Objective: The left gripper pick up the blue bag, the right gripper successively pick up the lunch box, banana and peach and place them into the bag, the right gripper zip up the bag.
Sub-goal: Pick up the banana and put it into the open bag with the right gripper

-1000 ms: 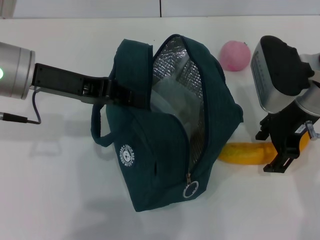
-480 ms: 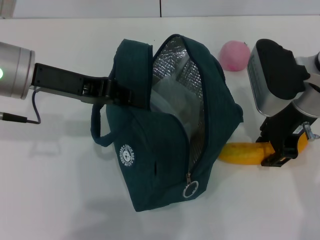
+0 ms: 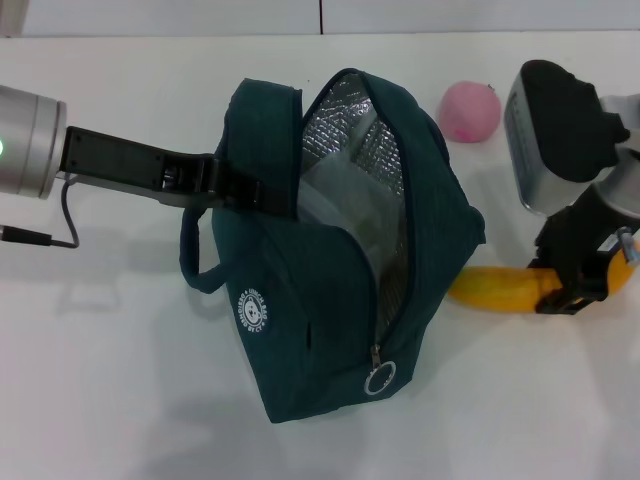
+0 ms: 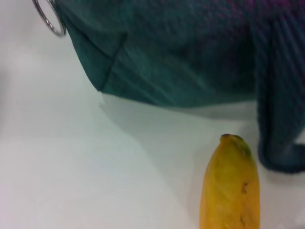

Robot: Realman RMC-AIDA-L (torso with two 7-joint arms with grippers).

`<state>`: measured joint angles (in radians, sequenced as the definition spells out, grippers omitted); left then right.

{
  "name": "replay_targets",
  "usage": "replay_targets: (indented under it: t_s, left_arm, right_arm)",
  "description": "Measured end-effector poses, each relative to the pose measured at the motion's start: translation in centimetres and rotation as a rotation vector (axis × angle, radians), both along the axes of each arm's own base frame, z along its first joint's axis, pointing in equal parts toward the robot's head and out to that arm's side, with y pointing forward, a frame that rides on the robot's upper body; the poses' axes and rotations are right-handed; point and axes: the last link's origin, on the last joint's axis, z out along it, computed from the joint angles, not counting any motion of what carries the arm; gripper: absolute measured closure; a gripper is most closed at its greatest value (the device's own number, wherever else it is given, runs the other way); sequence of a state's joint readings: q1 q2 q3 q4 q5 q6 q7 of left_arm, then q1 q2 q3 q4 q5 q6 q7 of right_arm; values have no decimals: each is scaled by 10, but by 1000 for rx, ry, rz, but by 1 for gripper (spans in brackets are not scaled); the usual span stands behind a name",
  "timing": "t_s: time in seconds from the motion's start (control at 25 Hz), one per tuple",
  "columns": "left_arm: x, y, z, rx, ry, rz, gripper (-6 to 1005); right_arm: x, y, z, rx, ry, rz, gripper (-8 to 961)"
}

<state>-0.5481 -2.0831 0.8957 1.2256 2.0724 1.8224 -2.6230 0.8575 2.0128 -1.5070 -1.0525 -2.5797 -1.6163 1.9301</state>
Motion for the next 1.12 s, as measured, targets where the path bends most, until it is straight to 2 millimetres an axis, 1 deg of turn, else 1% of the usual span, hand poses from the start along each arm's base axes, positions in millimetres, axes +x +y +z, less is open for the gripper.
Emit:
replay_targets:
  t_s: [0.08, 0.2, 0.24, 0.28, 0.32, 0.52, 0.64, 0.68, 0.84, 1.0, 1.12]
  left_arm:
    - [0, 0, 0, 0, 0, 0, 950]
    - [0, 0, 0, -1, 1, 0, 950]
    - [0, 0, 0, -1, 1, 0, 950]
    - [0, 0, 1, -1, 2, 0, 950]
    - [0, 0, 1, -1, 2, 0, 950]
    - [1, 0, 1, 0, 1, -3, 950]
    - [3, 0, 2, 2, -9, -9, 949]
    - [3, 0, 2, 2, -13, -10, 949]
    - [4, -1, 2, 1, -17, -10, 949]
    - [4, -1, 2, 0, -19, -10, 949]
    - [3, -1, 2, -1, -20, -11, 949]
  right_arm:
    - [0, 3, 7, 28, -13, -13, 534]
    - [1, 9, 23, 92, 10, -56, 538]
    - [0, 13, 31, 122, 33, -75, 538]
    - [-2, 18, 45, 174, 93, -107, 538]
    - [-2, 18, 45, 174, 93, -107, 538]
    - [-11, 28, 77, 292, 295, -163, 537]
    - [-26, 27, 88, 309, 436, -161, 537]
    - [-34, 26, 93, 307, 497, -155, 537]
    - [-55, 20, 103, 291, 657, -132, 537]
    - [-76, 12, 108, 236, 844, -110, 537]
    - [-86, 7, 109, 191, 975, -130, 537]
